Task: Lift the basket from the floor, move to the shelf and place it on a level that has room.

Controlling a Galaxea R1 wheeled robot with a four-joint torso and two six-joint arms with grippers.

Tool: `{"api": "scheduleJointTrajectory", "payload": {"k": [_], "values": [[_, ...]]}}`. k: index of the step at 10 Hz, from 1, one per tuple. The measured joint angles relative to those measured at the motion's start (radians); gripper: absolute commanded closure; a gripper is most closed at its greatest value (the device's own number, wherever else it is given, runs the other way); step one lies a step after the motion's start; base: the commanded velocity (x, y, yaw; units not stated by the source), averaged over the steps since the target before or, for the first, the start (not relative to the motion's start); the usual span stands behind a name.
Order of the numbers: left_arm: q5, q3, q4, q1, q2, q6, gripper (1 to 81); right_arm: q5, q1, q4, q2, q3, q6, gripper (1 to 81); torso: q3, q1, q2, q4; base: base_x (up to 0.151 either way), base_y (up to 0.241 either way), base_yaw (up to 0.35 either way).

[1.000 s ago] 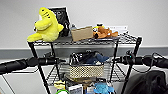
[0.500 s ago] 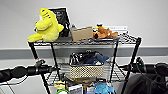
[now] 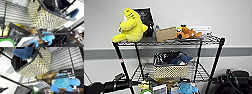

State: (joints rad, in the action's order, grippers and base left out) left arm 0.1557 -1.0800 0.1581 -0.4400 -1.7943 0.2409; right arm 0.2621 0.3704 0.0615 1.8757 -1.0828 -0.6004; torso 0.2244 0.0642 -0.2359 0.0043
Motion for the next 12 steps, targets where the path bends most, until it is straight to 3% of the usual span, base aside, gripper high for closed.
{"api": "scheduleJointTrajectory", "payload": {"k": [7, 12], "values": [[-0.209, 0.011, -0.066, -0.417, -0.016, -0.003, 1.0, -0.048, 0.323, 0.016, -0.012, -0.025, 0.001, 1.0, -0.002, -0.001, -0.002, 0.0, 0.0, 0.0, 0.0], [-0.339, -0.127, -0.14, -0.69, -0.133, -0.004, 1.0, -0.116, 0.561, 0.033, 0.064, -0.097, 0.009, 1.0, -0.002, -0.003, -0.003, 0.0, 0.0, 0.0, 0.0]]}}
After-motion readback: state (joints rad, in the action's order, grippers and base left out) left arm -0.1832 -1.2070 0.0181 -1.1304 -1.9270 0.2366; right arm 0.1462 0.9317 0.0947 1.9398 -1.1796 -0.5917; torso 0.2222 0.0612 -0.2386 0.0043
